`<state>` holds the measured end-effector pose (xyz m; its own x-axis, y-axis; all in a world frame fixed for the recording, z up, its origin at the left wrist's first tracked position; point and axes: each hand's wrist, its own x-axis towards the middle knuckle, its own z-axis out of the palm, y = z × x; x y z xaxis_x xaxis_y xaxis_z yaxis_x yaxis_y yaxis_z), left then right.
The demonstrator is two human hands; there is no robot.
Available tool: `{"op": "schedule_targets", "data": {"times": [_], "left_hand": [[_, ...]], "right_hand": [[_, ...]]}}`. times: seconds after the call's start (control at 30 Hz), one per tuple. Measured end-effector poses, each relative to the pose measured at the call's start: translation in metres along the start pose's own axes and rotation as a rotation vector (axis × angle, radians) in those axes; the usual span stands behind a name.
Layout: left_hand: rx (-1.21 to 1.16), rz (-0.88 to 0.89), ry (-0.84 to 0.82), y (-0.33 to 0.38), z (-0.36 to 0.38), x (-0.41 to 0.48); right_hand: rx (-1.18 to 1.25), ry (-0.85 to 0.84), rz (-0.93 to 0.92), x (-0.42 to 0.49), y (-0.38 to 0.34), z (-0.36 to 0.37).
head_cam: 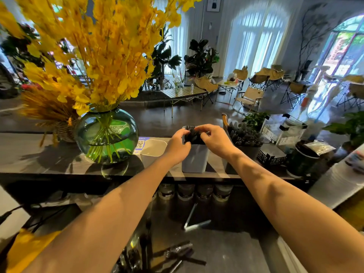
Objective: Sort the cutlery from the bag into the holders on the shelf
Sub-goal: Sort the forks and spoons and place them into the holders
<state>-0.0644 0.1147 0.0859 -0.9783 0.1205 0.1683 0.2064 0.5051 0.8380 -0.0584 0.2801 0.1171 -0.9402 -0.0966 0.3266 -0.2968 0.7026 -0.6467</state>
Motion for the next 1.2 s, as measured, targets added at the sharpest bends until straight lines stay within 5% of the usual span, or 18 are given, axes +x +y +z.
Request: {"op": "schedule_targets", "data": {"times": [0.3,0.57,0.77,1.2], "left_hand": [[-0.076,0.0,-0.004,-0.008,-0.003,-0.078],[-0.119,-0.031,-0.109,-0.085,0.014,-0.186],[0.09,-0.01,-0.266,-0.166,0.025,-0.262],[-0.075,-0.423,-0.171,-0.272,0.028,-0.422]], "right_hand": [[0.228,0.046,0.088,-0.085,-0.025,0.02],[0.286,-0.075,0.231,-0.2,-0.009,0.104],[0.311,-0.18,0.383,-0.293,0.004,0.18],[0.242,-0.365,0.686,-0.424,0.029,0.256]]}}
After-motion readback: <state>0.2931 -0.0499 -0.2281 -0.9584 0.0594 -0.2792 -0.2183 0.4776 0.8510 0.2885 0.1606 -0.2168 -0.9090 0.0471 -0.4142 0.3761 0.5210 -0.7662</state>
